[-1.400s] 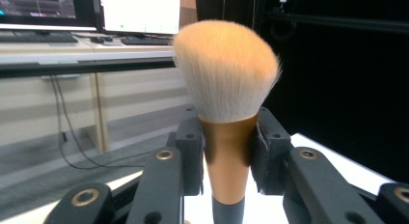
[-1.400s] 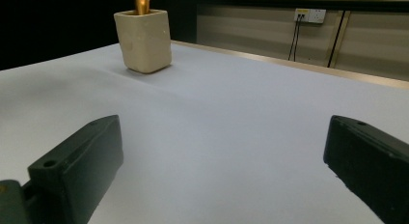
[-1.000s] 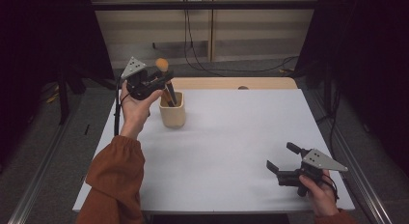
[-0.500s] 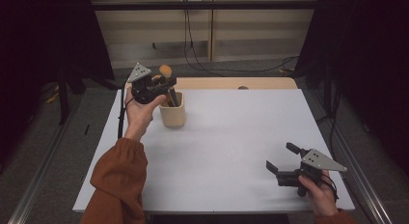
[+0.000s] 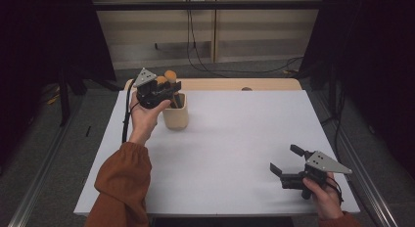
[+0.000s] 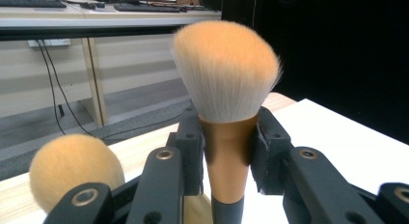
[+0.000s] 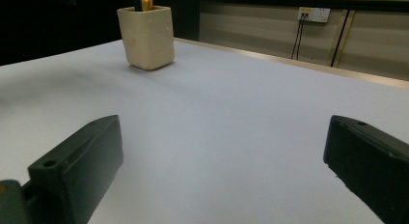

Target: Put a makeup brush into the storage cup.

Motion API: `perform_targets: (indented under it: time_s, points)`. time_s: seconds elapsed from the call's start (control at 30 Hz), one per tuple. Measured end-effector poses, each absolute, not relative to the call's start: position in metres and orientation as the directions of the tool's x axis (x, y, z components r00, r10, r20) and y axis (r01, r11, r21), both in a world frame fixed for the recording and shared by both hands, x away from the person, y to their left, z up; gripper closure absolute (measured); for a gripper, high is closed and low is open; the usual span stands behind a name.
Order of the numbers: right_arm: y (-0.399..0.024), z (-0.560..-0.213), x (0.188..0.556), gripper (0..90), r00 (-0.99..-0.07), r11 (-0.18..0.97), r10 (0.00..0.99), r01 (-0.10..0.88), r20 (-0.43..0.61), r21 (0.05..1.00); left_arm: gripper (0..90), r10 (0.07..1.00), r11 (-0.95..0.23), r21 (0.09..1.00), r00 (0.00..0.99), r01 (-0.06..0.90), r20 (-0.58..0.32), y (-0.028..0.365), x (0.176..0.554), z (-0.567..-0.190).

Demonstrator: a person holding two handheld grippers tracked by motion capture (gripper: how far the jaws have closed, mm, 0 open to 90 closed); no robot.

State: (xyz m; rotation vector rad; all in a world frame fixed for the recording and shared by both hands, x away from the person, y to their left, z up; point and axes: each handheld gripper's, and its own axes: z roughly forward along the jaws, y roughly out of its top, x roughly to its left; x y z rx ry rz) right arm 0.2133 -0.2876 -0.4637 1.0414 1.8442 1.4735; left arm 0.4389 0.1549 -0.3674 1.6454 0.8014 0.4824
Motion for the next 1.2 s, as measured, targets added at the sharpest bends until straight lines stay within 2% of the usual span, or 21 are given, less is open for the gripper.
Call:
perform_targets:
  time_s: [1.2]
  points:
    - [-0.287,-0.464,0.213,0.0,-0.548,0.101,0.835,0.227,0.041,0.969,68.6,0.725,-0.135,0.941,0.679,0.309,-0.119,0.152,0.444,-0.394]
